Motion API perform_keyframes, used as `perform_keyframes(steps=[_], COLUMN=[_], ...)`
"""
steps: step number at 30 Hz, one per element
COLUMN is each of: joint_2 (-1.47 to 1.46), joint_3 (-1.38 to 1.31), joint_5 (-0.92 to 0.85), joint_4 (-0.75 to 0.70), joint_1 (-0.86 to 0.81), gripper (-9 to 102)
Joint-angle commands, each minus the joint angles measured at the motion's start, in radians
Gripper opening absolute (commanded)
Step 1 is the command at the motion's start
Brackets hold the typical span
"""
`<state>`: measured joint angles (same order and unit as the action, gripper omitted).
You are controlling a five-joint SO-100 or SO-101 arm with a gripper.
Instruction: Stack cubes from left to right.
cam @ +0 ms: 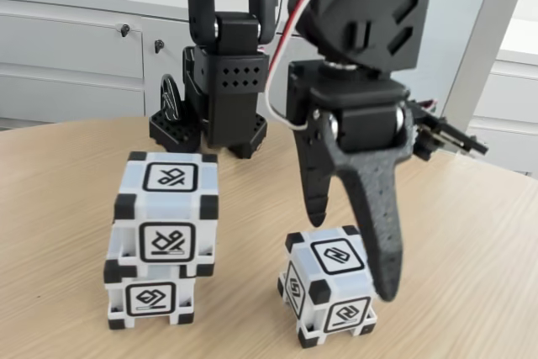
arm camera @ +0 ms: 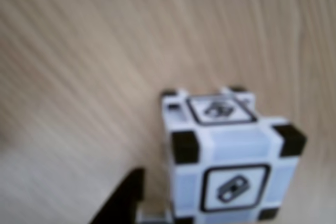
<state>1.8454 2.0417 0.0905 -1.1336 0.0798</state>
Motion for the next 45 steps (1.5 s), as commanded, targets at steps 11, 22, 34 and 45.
perform_keyframes(steps=[11,22,34,45], joint_2=[-0.103,-0.12,-0.097,0.008], joint_3=[-0.04,-0.04,-0.04,-0.029], joint_5=[0.063,0.1,0.086,0.072], joint_4=[0.009,0.009,0.008,0.008], joint_1=[-0.012,-0.012,-0.012,-0.012], gripper=[30,0,0,0])
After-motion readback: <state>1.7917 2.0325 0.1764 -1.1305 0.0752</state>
